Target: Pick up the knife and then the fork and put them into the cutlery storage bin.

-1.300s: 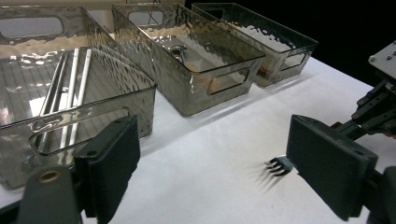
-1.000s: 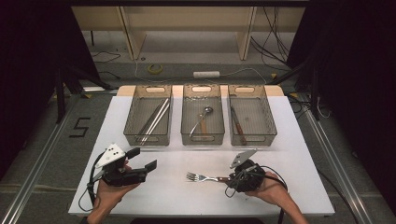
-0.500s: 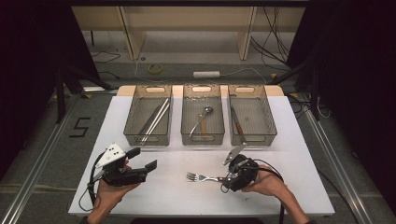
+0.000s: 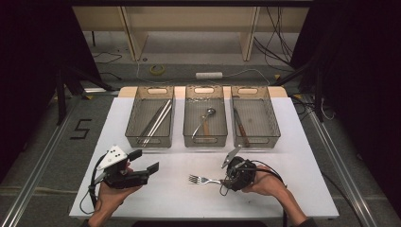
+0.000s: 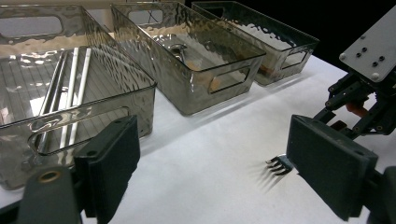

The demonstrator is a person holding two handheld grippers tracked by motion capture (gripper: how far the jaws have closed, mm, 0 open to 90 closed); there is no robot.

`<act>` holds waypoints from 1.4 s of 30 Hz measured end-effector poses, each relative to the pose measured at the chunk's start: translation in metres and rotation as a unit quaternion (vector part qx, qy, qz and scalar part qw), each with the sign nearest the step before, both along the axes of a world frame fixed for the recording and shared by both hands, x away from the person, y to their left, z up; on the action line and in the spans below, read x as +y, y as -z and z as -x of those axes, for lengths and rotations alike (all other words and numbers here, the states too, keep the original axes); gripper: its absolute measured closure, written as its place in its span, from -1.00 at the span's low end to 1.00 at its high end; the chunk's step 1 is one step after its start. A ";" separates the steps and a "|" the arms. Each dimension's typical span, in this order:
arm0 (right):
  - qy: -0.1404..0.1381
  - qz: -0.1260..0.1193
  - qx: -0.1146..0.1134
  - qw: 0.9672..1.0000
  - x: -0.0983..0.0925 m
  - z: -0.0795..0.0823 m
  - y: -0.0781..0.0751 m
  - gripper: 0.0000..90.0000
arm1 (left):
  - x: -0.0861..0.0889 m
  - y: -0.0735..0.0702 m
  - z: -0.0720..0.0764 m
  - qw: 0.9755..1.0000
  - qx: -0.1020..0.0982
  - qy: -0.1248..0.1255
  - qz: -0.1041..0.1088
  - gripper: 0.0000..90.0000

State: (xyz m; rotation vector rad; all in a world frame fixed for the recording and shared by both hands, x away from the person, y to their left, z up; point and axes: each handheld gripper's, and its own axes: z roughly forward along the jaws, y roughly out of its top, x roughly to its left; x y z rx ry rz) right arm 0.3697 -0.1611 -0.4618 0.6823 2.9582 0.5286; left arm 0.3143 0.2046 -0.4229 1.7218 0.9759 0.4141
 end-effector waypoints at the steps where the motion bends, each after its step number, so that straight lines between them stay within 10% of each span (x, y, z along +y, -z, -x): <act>1: -0.001 0.001 -0.002 1.000 0.000 0.000 0.000 0.37 | 0.000 0.000 0.000 1.000 0.000 0.000 0.000 -0.62; 26: -0.043 0.021 -0.014 0.999 0.006 0.003 -0.001 0.72 | 0.000 0.000 0.000 1.000 0.000 0.000 -0.001 -0.62; 42: 0.005 -0.024 -0.016 1.000 -0.007 -0.001 -0.021 0.72 | 0.000 0.000 0.000 1.000 0.000 -0.001 -0.001 -0.62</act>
